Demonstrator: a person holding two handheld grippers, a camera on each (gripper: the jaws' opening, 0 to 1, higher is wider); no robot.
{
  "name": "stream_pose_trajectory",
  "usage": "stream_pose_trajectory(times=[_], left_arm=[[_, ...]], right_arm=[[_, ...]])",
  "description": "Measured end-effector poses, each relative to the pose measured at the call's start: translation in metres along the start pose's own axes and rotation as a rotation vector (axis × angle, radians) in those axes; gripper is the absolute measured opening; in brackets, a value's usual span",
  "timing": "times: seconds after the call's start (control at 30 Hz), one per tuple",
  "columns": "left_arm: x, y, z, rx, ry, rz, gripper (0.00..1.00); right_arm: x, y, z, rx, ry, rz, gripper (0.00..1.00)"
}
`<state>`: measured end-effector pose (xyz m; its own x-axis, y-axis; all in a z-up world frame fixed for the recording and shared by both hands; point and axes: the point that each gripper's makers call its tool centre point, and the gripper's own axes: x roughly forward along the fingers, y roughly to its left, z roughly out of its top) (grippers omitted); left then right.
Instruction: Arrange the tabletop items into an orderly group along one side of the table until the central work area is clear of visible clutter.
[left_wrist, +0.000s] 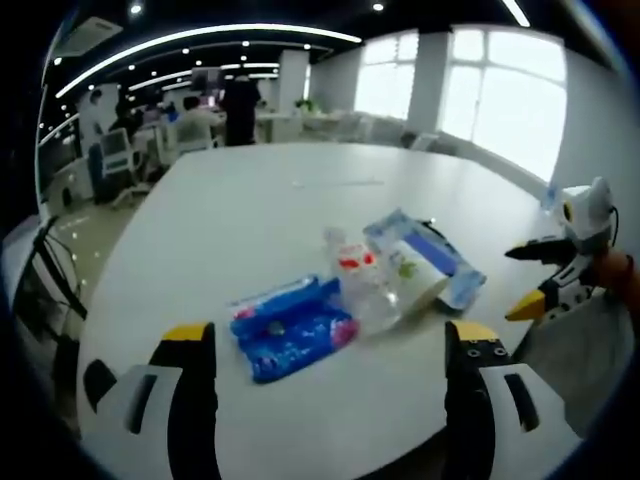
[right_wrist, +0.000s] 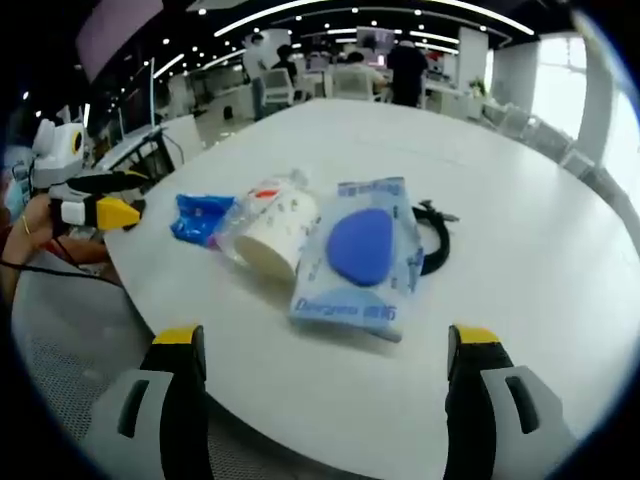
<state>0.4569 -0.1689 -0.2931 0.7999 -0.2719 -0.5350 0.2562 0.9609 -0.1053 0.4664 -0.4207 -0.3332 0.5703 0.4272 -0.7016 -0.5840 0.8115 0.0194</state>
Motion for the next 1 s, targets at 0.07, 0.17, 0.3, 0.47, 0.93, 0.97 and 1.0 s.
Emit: stream_pose_trajectory(times=[0.07, 0.17, 0.3, 0.47, 0.93, 0.97, 1.0], left_arm=[[0.0002, -0.0005, -0.0007, -0.002, 0.003, -0.003, 0.92], [0.0009, -0.0013, -0.0021, 0.001, 0.01, -0.006, 0.92], [0.0012, -0.0011, -0.0036, 0.002, 0.018, -0.004, 0.92], [0.0009, -0.0006, -0.0039, 0.002, 0.019, -0.002, 0.92], [0.0019, -0.0011, -0.0055, 0.003, 0.028, -0.007, 0.92], [0.0019, -0.0011, -0.0054, 0.003, 0.028, -0.007, 0.92], [0.0019, -0.001, -0.0055, 0.002, 0.029, -0.007, 0.92]], right_arm=[[0.0001, 0.0003, -0.0004, 0.001, 0.002, 0.002, 0.99], [0.0, 0.0004, -0.0012, -0.002, 0.005, 0.001, 0.99], [0.0001, 0.0007, -0.0024, -0.002, 0.012, 0.001, 0.99], [0.0001, 0.0012, -0.0032, -0.003, 0.016, 0.001, 0.99], [0.0015, 0.0038, -0.005, -0.011, 0.026, 0.014, 0.99], [0.0016, 0.004, -0.0053, -0.012, 0.028, 0.014, 0.99], [0.0016, 0.0042, -0.0057, -0.014, 0.03, 0.015, 0.99]])
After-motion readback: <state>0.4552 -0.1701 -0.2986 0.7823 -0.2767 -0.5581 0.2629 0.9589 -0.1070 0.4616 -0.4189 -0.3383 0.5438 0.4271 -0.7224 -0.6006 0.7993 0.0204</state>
